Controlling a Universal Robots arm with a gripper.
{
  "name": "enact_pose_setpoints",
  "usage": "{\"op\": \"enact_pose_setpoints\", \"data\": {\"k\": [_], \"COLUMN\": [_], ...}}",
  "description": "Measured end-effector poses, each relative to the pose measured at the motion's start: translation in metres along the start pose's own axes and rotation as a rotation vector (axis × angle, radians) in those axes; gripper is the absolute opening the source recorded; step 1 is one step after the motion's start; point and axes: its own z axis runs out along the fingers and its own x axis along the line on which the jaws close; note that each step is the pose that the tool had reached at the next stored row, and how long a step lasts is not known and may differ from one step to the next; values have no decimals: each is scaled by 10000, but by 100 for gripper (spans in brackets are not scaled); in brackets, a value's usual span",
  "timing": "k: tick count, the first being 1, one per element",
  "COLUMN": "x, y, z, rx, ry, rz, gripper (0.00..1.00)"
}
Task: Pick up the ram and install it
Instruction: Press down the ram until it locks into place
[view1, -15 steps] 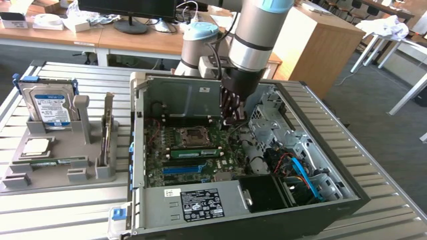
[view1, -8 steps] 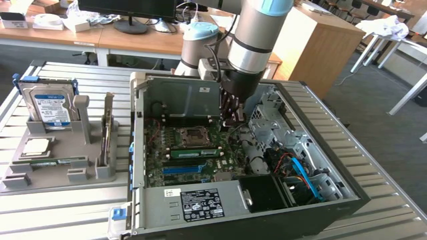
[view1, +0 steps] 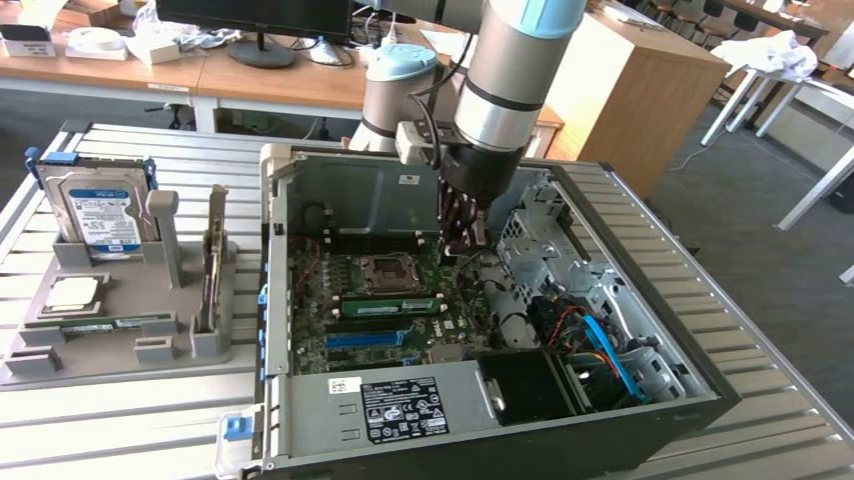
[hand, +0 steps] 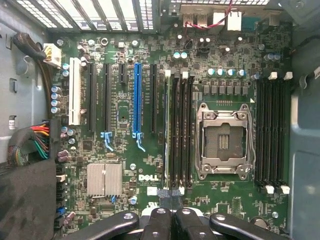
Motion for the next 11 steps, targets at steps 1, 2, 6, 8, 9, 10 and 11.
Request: {"op": "enact_pose_setpoints", "data": {"k": [1,2,6,8,9,10,11], "x": [0,0,0,0,0,0,0], "y": [0,0,0,0,0,0,0], "z": [5,11,31,40,46,51,55], "rx": [0,0,0,0,0,0,0], "ry": [-1,-1,0,1,0,0,0], "rz": [0,0,0,0,0,0,0], "gripper": [10,10,10,10,10,10,10]}}
